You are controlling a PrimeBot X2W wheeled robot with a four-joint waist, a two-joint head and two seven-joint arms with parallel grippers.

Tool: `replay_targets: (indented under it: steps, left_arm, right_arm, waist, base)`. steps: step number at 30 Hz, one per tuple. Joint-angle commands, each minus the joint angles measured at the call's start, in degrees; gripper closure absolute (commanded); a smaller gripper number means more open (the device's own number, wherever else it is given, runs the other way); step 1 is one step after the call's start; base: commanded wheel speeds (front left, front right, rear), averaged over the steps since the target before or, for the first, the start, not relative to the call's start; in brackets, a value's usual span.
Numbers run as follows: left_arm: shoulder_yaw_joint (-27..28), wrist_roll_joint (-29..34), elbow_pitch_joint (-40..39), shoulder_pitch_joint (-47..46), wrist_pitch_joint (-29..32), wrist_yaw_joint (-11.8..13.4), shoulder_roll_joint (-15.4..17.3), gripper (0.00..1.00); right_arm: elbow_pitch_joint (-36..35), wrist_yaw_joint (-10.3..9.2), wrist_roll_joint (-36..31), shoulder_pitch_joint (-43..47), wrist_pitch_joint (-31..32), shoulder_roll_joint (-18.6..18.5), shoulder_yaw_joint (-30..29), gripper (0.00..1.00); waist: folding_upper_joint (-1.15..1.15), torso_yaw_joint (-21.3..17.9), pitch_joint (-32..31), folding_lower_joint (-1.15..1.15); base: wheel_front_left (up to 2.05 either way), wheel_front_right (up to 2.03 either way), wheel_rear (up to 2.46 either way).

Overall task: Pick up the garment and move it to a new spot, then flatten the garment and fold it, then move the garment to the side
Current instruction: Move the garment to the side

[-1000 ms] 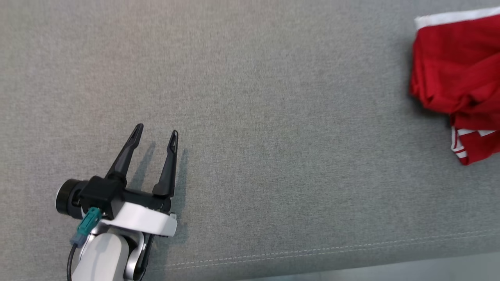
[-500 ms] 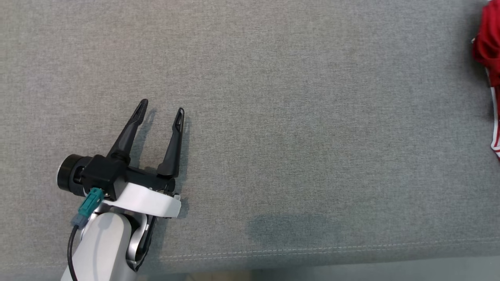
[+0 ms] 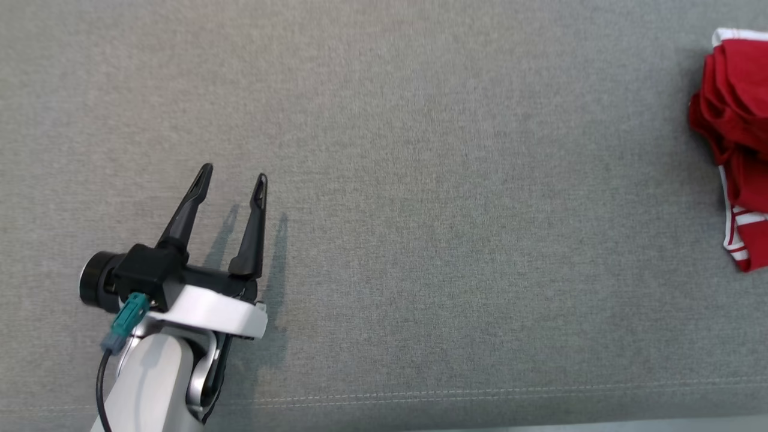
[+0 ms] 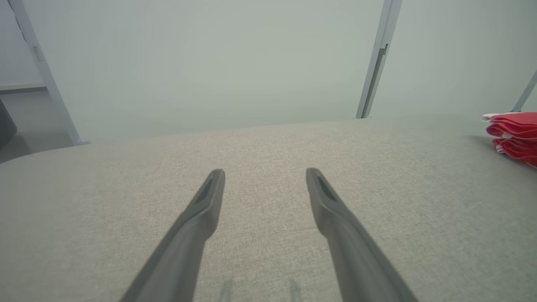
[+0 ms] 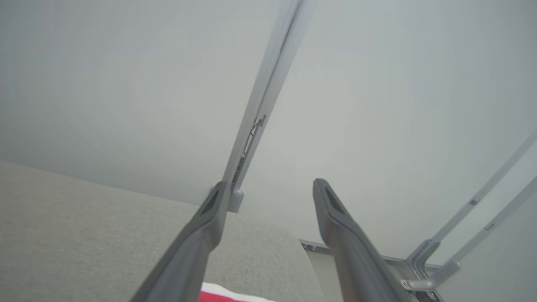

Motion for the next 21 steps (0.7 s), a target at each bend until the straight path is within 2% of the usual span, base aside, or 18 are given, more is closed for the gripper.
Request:
replay_targets:
  steps: [1, 6, 7, 11, 16, 21]
  left_arm:
    - [2.6, -0.6, -1.3, 1.1, -0.5, 0.7, 1.2, 0.00]
    - [4.6, -0.9, -2.3, 3.2, -0.6, 1.4, 2.1, 0.00]
    - [4.6, -0.9, -2.3, 3.2, -0.6, 1.4, 2.1, 0.00]
    - [5.2, -1.0, -3.3, 4.4, -0.6, 1.5, 2.4, 0.00]
    - [5.6, -1.5, -3.5, 6.4, -0.6, 1.4, 2.4, 0.00]
    - [5.5, -1.7, -3.5, 8.9, -0.6, 1.5, 2.2, 0.00]
  right_arm:
    - [-6.7, -0.01, -0.4, 5.8, -0.7, 2.1, -0.3, 0.00]
    - [-21.9, -0.01, 0.8, 17.7, -0.7, 10.9, 0.4, 0.00]
    - [-21.9, -0.01, 0.8, 17.7, -0.7, 10.9, 0.4, 0.00]
    - [-29.7, -0.01, 1.8, 26.3, -0.7, 16.7, 1.5, 0.00]
    - [-34.4, -0.01, 3.1, 35.6, -0.7, 21.2, 3.6, 0.00]
    - [-36.6, -0.01, 3.8, 43.3, -0.7, 23.3, 4.9, 0.00]
  waist:
    - [0.00, 0.7, -2.7, 0.00]
    - [0.00, 1.9, -5.5, 0.00]
    - [0.00, 1.9, -5.5, 0.00]
    - [0.00, 2.9, -7.4, 0.00]
    - [0.00, 3.5, -9.8, 0.00]
    - [0.00, 3.5, -11.9, 0.00]
  base:
    - [0.00, 0.00, 0.00]
    - [0.00, 0.00, 0.00]
    - [0.00, 0.00, 0.00]
    - [0.00, 0.00, 0.00]
    - [0.00, 0.00, 0.00]
    - [0.00, 0.00, 0.00]
